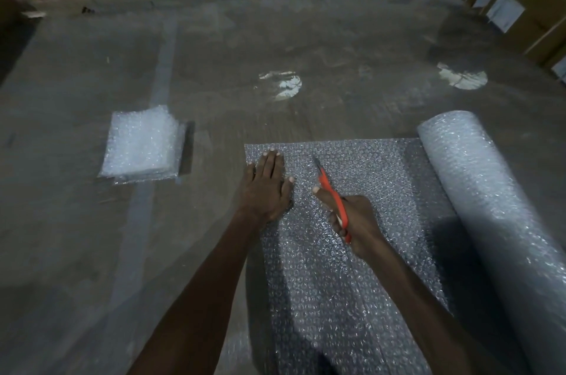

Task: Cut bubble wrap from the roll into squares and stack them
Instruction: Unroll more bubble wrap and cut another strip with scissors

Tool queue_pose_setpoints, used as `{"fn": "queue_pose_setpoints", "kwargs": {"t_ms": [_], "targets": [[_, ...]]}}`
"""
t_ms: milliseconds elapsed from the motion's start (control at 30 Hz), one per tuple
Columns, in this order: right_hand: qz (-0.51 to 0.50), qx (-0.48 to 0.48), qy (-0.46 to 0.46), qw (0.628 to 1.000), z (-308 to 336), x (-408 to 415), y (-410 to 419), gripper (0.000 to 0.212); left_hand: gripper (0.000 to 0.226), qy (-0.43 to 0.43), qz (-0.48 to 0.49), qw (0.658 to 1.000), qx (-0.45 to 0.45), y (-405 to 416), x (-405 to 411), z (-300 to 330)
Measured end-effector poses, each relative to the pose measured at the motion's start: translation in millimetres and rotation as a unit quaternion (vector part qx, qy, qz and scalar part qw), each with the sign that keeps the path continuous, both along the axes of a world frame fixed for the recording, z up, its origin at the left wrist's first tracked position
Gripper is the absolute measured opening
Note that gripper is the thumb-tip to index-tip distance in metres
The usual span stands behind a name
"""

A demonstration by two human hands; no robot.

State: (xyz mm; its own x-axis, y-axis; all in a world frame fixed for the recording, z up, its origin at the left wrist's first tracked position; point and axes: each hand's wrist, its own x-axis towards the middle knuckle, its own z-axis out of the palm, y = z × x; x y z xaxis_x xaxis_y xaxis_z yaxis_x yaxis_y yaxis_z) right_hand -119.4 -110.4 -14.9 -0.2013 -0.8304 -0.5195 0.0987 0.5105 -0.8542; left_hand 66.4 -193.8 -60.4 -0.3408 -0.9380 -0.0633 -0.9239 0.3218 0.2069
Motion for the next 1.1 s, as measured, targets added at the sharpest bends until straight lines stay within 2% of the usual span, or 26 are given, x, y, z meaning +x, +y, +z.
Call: {"fn": "queue_pose_setpoints", "kwargs": {"t_ms": [433, 1100], "targets": [[-0.004, -0.017, -0.021, 1.000, -1.9, 1.5, -10.9, 0.039, 0.073, 0.000, 0.005, 1.000, 0.004, 2.6, -1.5, 2.5], [-0.002, -0.006, -0.005, 1.000, 5.3, 5.5, -29.0, 0.039, 0.072, 0.004, 0.010, 1.000, -0.001, 1.2, -1.5, 0.2]]}}
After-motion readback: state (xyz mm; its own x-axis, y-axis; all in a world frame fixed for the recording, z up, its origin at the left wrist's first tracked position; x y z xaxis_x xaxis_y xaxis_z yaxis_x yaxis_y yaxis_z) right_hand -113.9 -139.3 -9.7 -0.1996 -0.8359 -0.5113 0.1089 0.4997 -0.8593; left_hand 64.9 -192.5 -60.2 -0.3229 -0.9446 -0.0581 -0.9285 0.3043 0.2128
